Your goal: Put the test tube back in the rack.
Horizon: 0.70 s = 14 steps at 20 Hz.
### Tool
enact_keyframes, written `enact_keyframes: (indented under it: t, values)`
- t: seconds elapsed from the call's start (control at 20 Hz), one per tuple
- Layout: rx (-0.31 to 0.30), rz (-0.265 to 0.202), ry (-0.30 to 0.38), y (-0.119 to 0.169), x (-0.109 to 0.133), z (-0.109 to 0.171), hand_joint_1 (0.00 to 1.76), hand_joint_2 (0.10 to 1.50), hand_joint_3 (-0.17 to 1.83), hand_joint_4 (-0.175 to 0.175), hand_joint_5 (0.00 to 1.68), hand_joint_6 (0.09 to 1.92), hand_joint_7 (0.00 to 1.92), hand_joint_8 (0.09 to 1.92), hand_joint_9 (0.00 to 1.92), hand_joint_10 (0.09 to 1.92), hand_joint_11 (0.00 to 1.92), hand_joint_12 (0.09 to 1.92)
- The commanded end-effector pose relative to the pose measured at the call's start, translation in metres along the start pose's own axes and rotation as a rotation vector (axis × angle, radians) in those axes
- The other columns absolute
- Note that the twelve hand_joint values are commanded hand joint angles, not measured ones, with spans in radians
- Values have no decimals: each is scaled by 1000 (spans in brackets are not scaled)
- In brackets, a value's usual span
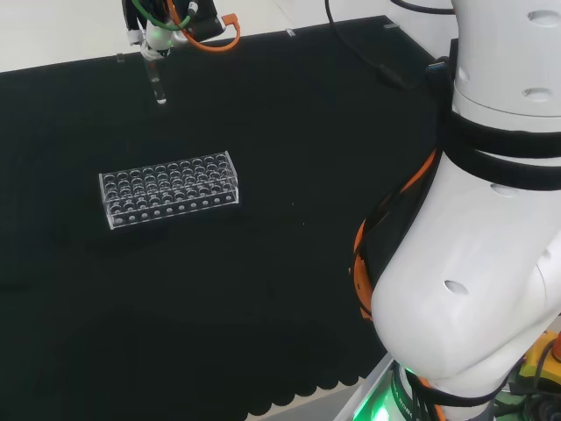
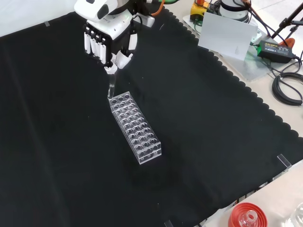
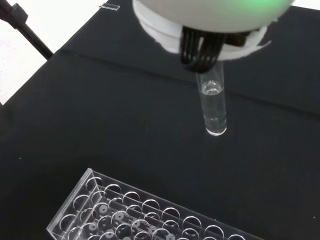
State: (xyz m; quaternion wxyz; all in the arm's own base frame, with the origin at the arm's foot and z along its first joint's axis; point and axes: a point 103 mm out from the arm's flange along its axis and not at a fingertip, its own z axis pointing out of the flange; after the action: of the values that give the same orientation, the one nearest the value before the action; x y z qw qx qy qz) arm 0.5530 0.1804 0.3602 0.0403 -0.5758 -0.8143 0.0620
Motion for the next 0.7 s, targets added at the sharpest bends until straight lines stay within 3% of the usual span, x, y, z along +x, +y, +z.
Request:
enact_keyframes:
  t: [0.05,0.7]
  values:
    - [2,-10,13,2,5,1,1434,646,628,-175,1266,422,1376,781,1278,611,1059,1135]
    - [52,-101,90,21,41,29,1434,646,627,-175,1267,420,1376,782,1278,611,1059,1135]
